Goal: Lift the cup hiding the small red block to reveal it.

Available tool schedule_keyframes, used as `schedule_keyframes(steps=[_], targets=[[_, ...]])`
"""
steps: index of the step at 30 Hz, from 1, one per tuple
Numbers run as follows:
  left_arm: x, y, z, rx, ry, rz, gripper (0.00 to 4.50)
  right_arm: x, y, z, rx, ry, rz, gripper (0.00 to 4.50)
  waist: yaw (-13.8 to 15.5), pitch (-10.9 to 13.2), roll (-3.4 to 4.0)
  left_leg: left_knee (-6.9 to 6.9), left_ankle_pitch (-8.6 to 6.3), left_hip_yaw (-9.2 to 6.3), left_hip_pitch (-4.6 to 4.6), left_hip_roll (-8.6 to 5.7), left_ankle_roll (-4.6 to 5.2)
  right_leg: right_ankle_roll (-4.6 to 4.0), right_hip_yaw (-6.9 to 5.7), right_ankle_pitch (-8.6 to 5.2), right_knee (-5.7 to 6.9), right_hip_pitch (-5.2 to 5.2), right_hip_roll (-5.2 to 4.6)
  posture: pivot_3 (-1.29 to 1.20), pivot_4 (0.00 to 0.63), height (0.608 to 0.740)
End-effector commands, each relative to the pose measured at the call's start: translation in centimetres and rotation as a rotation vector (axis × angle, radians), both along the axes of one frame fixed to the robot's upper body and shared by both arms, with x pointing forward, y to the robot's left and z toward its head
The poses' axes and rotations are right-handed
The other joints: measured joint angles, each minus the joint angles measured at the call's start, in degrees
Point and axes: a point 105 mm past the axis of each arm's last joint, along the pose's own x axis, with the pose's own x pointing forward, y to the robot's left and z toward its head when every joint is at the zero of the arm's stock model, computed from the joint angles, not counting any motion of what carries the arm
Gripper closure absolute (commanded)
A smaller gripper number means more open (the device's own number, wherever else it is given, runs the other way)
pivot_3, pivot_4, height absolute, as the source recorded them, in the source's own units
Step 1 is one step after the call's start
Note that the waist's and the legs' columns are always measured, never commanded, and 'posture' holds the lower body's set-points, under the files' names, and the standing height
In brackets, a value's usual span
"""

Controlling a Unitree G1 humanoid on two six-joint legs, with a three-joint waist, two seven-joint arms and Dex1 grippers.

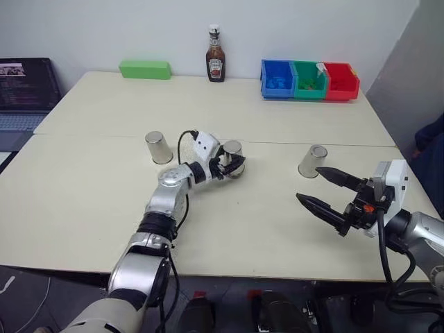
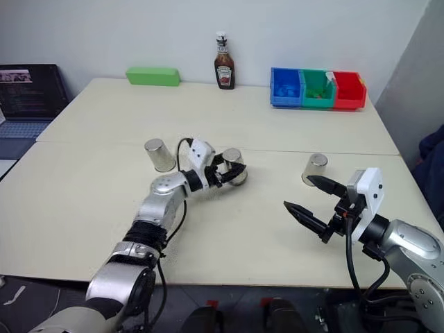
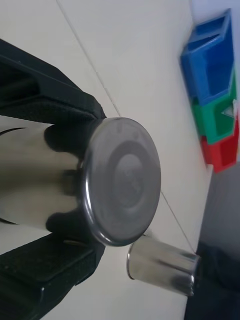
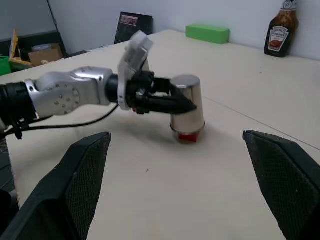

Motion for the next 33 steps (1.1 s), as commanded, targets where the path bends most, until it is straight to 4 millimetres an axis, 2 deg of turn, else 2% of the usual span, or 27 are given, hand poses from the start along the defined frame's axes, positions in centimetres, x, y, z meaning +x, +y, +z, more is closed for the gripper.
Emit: schedule_keyframes(steps=[1,4,6,9,14,18,20,26,30,33], targets=[[-1.0,2.3,2.7,-0.014,-0.054,0.088,1.78,-0.2,0.1,0.7,0.004,-0.040,0.006,0.00,0.1,0.0,0.00,0.00,0.00,-0.01,0.02,0.01,0.00,0.00,0.00,0.00,0.01,0.01,-0.03,0.00,0.150,0.740],[-1.5,4.1,2.3,-0.017,-0.026,0.191,1.78,-0.1,0.2,0.7,0.009,-0.037,0.012,0.00,0.1,0.0,0.03,0.01,0.01,-0.04,0.08,0.03,-0.01,0.00,-0.03,0.00,0.07,0.03,-0.04,0.00,0.150,0.740],[-1.8,5.0,1.3,-0.041,0.018,0.234,1.78,0.0,0.3,0.6,0.011,-0.032,0.021,0.00,0.3,0.0,0.03,0.04,0.01,-0.04,0.07,0.02,-0.02,0.00,-0.05,0.00,0.07,0.03,-0.04,0.00,0.150,0.740],[-2.0,5.2,-1.2,-0.069,0.091,0.254,1.78,0.2,0.5,0.5,0.008,-0.026,0.036,0.00,0.5,0.0,0.03,0.08,0.01,-0.03,0.09,-0.04,-0.02,0.02,-0.05,0.01,0.06,0.08,-0.09,0.00,0.150,0.740],[-1.1,5.9,-2.2,-0.104,0.114,0.321,1.78,0.4,0.4,0.8,0.003,-0.034,0.040,0.00,0.6,0.0,0.02,0.11,0.01,-0.04,0.04,-0.12,-0.02,0.04,-0.06,0.02,0.04,0.08,-0.09,0.00,0.150,0.740],[-1.1,5.5,-3.7,-0.078,0.142,0.304,1.78,0.4,0.4,0.8,0.000,-0.035,0.040,0.00,0.5,0.0,0.01,0.05,0.01,-0.03,0.04,-0.10,-0.02,0.03,-0.05,0.02,0.00,0.08,-0.09,0.00,0.150,0.740],[-1.0,5.5,-4.5,-0.062,0.155,0.306,1.08,0.4,0.4,0.9,-0.002,-0.036,0.038,0.00,0.5,0.0,0.01,0.04,0.01,-0.04,0.04,-0.08,-0.01,0.03,-0.05,0.02,-0.01,0.07,-0.10,0.00,0.150,0.740],[-0.9,5.9,-4.8,-0.065,0.155,0.309,0.04,0.3,0.2,0.9,-0.006,-0.037,0.026,0.00,0.4,0.0,0.01,0.06,0.01,-0.04,0.06,-0.06,-0.02,0.03,-0.06,0.02,0.03,0.07,-0.11,0.00,0.150,0.740],[-1.9,6.2,-4.0,-0.042,0.134,0.269,0.04,0.3,0.1,0.8,-0.008,-0.033,0.022,0.00,0.4,0.0,0.01,0.05,0.01,-0.03,0.05,-0.07,-0.01,0.03,-0.05,0.02,0.01,0.07,-0.11,0.00,0.150,0.740],[-3.2,7.3,-3.2,0.001,0.134,0.256,0.04,0.2,0.0,0.7,-0.009,-0.029,0.019,0.00,0.2,0.0,0.01,0.02,0.01,-0.01,0.04,-0.04,-0.01,0.03,-0.03,0.02,0.00,0.05,-0.11,0.00,0.150,0.740]])
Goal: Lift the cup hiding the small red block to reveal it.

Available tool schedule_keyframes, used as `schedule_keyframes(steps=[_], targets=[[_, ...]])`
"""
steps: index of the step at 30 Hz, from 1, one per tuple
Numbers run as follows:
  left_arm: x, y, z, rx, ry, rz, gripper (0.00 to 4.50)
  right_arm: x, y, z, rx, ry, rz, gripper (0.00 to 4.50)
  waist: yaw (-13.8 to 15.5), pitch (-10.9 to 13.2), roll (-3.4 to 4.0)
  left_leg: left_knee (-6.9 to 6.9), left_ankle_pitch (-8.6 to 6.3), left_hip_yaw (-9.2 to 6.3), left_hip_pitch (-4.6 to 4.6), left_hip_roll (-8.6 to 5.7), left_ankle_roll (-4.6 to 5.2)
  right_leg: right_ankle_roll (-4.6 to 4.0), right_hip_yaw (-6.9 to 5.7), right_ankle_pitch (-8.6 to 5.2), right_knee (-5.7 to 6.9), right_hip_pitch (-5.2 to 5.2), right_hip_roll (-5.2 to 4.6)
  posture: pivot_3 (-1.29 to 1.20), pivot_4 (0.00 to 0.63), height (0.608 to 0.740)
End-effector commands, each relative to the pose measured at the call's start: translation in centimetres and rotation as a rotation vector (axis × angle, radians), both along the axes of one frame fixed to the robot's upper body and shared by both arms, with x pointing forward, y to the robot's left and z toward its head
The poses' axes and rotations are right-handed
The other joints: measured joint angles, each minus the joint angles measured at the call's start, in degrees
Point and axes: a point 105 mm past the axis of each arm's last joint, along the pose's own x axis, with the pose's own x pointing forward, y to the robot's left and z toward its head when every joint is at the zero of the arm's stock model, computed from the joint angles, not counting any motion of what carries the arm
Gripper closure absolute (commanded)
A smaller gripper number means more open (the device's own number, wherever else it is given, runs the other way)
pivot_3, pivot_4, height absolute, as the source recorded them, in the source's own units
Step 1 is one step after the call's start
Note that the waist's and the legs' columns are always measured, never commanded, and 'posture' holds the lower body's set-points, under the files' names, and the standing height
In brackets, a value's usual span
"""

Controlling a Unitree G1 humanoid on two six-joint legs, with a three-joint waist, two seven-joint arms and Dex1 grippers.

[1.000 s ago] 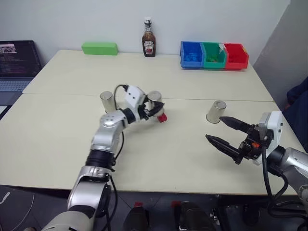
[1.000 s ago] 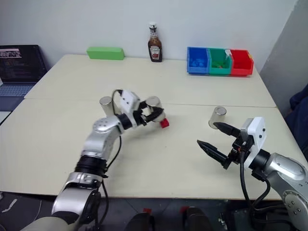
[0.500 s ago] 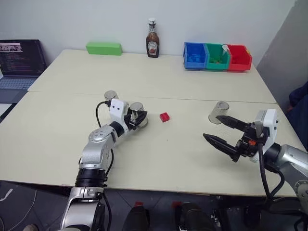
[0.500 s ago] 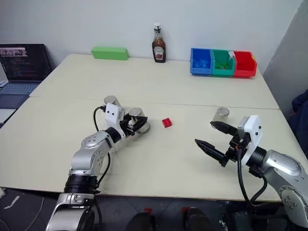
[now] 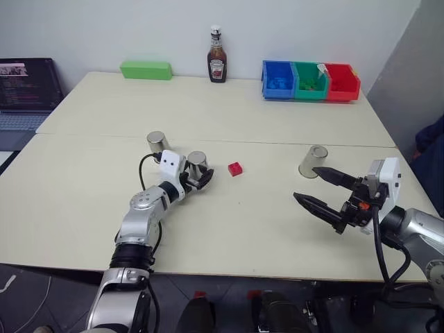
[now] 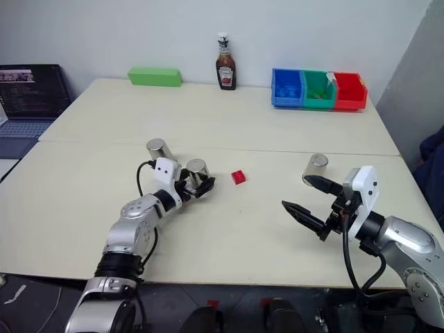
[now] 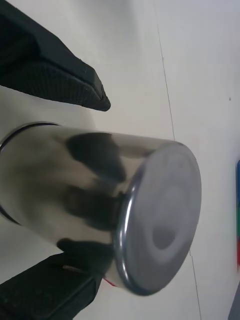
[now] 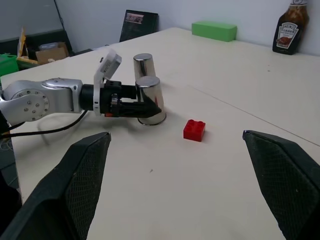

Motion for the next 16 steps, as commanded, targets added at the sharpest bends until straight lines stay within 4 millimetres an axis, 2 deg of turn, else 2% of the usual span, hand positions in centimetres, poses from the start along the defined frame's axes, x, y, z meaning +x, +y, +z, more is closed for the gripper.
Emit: schedule_keyframes(steps=[1,4,7,10,13,16], targets=[[-2.0,1.4,2.6,0.053,-0.048,-0.044,0.04,-0.4,-0.2,0.9,-0.009,-0.045,-0.001,0.00,-0.1,0.0,0.00,-0.01,0.00,0.00,0.00,0.04,0.00,0.00,0.01,0.00,0.00,-0.01,0.00,0.00,0.150,0.740],[-4.9,3.8,3.3,0.089,0.028,-0.067,0.04,-0.7,-0.5,0.6,-0.012,-0.030,-0.006,0.00,-0.2,0.0,0.00,-0.03,0.00,-0.03,0.01,0.06,0.00,-0.02,-0.02,-0.01,0.03,-0.03,-0.01,0.00,0.150,0.740],[-7.6,5.0,3.5,0.127,0.125,-0.133,0.04,-0.8,-0.9,0.2,-0.022,-0.012,-0.004,0.00,-0.3,0.0,0.05,-0.06,0.00,0.01,0.04,0.09,0.00,-0.06,-0.01,-0.04,0.05,-0.06,-0.05,0.00,0.150,0.740],[-8.9,5.3,4.7,0.131,0.158,-0.191,0.04,-0.8,-1.3,0.1,-0.034,0.000,0.003,0.00,0.1,0.1,0.05,-0.03,0.00,-0.01,0.07,0.04,-0.01,-0.05,-0.05,-0.04,0.05,-0.03,-0.09,0.00,0.150,0.740],[-9.4,6.2,7.3,0.087,0.170,-0.210,0.04,-0.4,-1.9,0.2,-0.052,0.004,0.003,0.00,0.3,0.1,0.02,0.05,0.01,-0.04,0.06,0.01,-0.01,-0.03,-0.12,-0.03,0.04,0.02,-0.11,0.00,0.150,0.740],[-9.4,6.6,8.0,0.088,0.174,-0.207,0.04,-0.1,-2.1,0.2,-0.054,0.002,0.002,0.00,0.2,0.1,0.03,0.05,0.01,0.03,0.08,0.00,-0.01,-0.02,-0.05,-0.03,0.01,0.03,-0.10,0.00,0.150,0.740]])
